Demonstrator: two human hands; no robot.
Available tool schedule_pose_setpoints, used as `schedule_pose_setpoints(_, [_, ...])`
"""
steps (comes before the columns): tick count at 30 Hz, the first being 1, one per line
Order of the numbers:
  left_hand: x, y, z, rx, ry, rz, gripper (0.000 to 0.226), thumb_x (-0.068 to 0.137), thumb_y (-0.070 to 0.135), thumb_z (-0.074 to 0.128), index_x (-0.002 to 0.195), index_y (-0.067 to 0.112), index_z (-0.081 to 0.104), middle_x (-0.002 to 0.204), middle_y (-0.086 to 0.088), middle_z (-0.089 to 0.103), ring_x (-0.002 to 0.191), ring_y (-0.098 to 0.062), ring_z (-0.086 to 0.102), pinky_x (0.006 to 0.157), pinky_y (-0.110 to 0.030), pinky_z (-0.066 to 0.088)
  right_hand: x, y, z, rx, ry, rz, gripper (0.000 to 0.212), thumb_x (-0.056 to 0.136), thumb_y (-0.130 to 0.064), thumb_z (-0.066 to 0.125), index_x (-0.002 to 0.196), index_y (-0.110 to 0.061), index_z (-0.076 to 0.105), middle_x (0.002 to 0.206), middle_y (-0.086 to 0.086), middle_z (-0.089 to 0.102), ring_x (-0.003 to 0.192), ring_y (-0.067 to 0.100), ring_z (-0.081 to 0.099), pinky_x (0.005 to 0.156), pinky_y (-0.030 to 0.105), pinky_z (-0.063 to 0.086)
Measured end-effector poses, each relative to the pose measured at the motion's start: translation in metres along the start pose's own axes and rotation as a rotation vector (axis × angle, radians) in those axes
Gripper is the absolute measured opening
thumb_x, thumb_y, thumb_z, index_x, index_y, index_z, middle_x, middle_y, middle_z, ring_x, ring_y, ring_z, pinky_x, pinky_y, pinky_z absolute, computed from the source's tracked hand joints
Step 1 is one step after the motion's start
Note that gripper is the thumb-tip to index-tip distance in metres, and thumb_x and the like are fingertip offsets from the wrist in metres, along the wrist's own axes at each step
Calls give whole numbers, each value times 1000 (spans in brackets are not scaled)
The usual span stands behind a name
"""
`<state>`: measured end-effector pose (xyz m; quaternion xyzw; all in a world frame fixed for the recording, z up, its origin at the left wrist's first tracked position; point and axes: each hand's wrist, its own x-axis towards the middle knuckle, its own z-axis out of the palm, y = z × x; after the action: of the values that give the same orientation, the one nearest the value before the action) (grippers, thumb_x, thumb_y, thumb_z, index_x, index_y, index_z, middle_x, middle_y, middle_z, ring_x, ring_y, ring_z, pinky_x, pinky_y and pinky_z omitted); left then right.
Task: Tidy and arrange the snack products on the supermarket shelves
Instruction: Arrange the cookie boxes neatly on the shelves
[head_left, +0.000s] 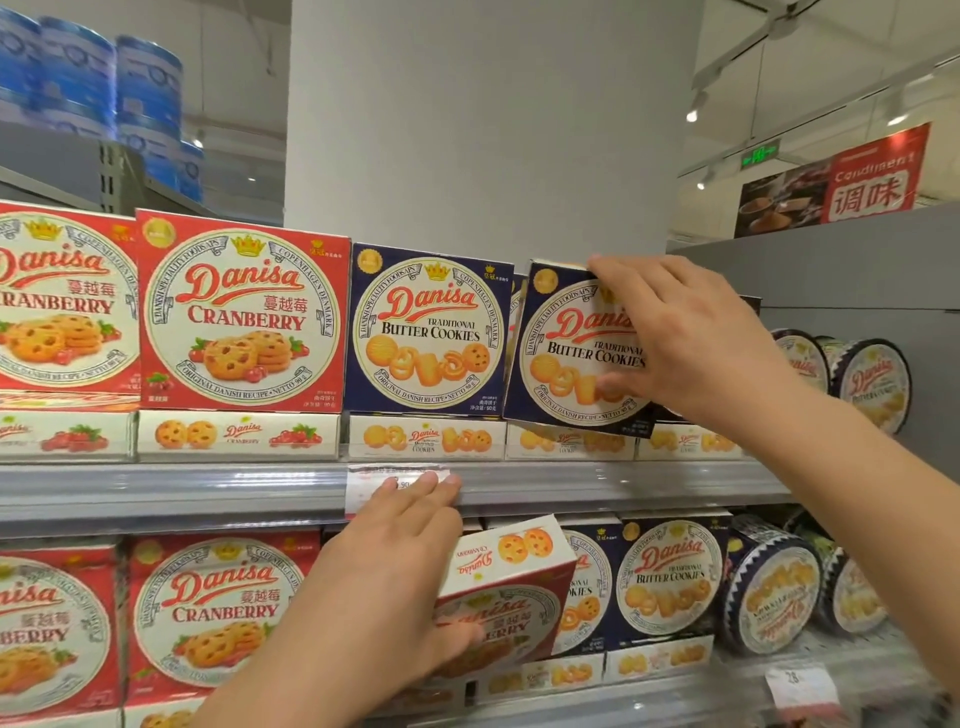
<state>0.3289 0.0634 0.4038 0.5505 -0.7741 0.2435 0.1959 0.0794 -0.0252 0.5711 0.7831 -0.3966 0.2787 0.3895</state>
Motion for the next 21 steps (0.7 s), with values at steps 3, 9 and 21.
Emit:
schedule_pose_setpoints(3, [0, 0, 3, 32, 9, 6, 77, 38, 86, 74, 92, 31, 68, 129, 4, 68, 119, -17, 66, 101, -35, 40, 3, 3, -1, 84, -20, -3, 102, 73, -41, 88, 155, -21, 30, 154, 3, 44, 139, 28, 42, 113, 46, 36])
schedule_pose_setpoints(9, [0, -1, 5, 50, 36, 11, 77, 38, 84, 76, 92, 29, 68, 130, 1, 68, 120, -18, 66, 102, -36, 42, 13, 5, 0, 147, -52, -3, 100, 74, -38, 87, 154, -26, 28, 155, 0, 44, 140, 25, 42, 113, 43, 37])
schedule_pose_setpoints(21, [-1, 1, 4, 35, 1, 10, 75, 42, 89, 68, 92, 33, 67, 132, 5, 67, 121, -15, 64, 103, -33, 37, 30, 8, 19, 146, -104, -2, 100, 75, -35, 87, 154, -25, 26, 155, 1, 43, 138, 25, 42, 109, 42, 40])
